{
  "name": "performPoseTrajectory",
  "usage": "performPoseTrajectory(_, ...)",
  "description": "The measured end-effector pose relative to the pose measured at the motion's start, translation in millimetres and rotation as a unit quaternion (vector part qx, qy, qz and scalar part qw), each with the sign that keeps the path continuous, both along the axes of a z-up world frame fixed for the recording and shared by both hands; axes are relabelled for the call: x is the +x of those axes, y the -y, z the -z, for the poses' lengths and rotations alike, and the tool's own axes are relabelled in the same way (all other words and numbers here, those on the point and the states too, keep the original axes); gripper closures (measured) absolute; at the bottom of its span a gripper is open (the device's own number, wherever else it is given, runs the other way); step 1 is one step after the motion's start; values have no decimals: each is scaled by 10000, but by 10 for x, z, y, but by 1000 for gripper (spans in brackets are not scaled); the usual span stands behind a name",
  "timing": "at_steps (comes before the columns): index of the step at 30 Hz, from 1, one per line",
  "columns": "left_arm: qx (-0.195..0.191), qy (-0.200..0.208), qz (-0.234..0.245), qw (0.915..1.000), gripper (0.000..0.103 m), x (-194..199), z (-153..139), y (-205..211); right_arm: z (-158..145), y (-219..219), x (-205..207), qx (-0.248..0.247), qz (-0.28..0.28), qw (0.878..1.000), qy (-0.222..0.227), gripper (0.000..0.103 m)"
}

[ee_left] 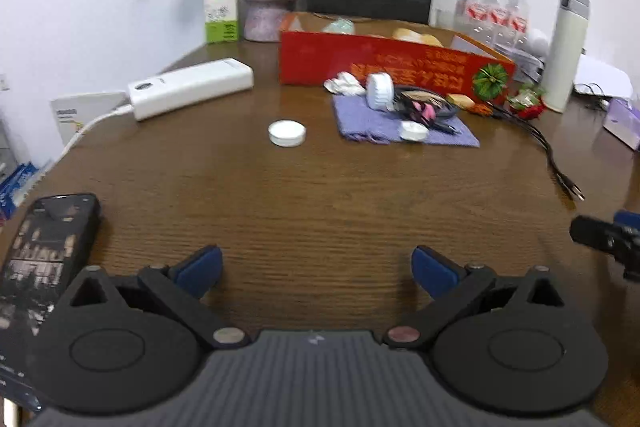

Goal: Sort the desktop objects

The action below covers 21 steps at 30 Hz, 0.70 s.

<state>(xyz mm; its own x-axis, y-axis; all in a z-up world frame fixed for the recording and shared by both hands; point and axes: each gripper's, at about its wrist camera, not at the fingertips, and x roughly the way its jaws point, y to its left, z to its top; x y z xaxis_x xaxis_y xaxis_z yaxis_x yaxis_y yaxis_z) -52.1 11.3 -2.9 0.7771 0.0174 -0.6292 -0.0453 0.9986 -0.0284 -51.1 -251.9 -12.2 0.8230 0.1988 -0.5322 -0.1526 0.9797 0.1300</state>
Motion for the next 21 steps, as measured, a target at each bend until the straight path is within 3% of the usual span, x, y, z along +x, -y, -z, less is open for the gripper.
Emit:
performPoseTrajectory(6, 103, -72, 62, 9999, 0, 26, 8, 42, 15, -13, 21, -101, 31, 9999, -70, 12)
performPoseTrajectory(10, -172, 135, 224, 9995, 0, 101, -68, 27, -46, 114, 128, 221, 165, 9988, -394, 13)
performPoseTrajectory(13, -170, 437, 388, 9981, 0, 333, -231, 83, -98, 170, 368, 171, 54, 9985, -514, 21)
performPoseTrajectory(16, -19, 707, 425, 9966, 0, 698, -365, 179, -139, 171, 734, -338, 91, 9987, -377, 34)
performPoseTrajectory(19, -88, 691, 610, 9957, 14, 1115, -432, 258, -167, 245, 1164, -387, 45, 9987, -334, 46)
performPoseTrajectory(21, -256, 568, 649, 9959, 25, 1388, -413, 282, -153, 272, 1440, -574, 75, 9978, -307, 48)
